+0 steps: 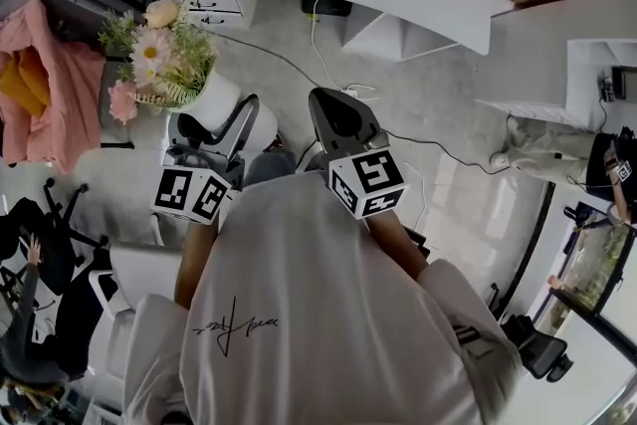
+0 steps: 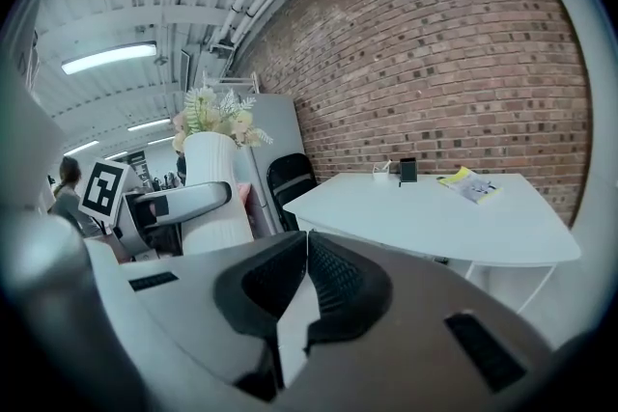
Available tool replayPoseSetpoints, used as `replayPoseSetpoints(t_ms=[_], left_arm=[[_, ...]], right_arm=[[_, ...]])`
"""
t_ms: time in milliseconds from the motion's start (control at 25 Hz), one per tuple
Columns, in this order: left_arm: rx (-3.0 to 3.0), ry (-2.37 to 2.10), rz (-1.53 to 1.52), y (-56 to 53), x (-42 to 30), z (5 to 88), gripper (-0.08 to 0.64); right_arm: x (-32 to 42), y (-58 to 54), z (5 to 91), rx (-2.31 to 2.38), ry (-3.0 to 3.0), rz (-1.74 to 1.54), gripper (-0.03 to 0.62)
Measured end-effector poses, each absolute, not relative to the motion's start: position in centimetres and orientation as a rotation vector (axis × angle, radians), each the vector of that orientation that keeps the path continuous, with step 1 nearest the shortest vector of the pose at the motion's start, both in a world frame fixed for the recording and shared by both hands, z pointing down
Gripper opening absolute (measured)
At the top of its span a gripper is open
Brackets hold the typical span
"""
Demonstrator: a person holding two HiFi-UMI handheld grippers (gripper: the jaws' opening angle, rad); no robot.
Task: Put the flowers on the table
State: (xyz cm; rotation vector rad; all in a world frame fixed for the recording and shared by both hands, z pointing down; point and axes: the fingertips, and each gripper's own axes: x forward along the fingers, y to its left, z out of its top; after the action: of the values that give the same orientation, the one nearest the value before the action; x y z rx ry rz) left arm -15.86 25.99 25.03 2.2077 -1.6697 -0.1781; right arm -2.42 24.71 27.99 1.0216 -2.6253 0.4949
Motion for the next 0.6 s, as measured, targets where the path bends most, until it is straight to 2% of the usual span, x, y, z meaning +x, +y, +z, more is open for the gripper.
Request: replayPoseSetpoints(t_ms=[600], left_arm=[[2.236,-1.657,-0.174,24.4,-17.7,24.2,0.422]], right_arm=[[-3.3,23.5,27.9,1.092,-2.626,0.506,0.026]])
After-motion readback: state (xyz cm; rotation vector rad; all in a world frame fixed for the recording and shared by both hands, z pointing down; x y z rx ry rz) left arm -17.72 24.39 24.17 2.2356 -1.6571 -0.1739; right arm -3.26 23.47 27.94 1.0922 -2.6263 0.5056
